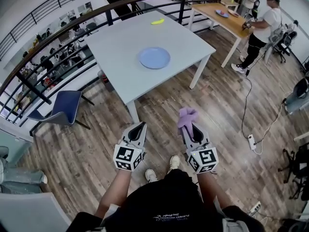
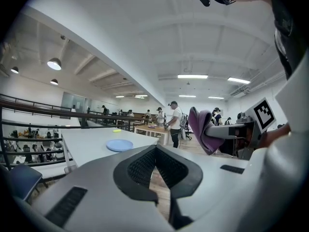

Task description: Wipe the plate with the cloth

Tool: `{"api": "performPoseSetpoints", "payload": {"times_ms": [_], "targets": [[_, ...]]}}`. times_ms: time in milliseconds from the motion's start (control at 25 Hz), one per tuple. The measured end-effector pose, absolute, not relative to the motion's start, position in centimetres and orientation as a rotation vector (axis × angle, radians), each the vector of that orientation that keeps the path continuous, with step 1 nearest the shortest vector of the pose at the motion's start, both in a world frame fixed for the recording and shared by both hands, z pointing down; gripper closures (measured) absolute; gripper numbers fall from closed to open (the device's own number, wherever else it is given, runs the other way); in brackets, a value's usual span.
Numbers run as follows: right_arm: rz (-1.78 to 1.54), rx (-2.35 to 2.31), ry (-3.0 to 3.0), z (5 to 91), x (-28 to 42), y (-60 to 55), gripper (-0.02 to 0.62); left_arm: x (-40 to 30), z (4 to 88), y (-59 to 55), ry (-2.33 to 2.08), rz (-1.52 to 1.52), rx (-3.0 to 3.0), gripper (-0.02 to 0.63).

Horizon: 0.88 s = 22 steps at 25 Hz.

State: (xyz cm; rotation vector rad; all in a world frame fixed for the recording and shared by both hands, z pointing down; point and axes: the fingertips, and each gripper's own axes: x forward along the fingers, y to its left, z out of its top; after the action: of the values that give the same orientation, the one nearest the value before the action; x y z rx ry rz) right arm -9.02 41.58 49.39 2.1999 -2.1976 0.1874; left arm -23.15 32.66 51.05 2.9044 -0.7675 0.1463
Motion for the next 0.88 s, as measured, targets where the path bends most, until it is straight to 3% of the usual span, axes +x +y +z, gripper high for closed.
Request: {"api": "performPoseSetpoints", "payload": {"times_ms": [880], "targets": [[0.223, 2.043, -2.366, 50.8, 2.5, 30.1, 0.489, -11.2, 52.2, 22.6, -0.938, 0.231, 2.845, 0.594]]}}
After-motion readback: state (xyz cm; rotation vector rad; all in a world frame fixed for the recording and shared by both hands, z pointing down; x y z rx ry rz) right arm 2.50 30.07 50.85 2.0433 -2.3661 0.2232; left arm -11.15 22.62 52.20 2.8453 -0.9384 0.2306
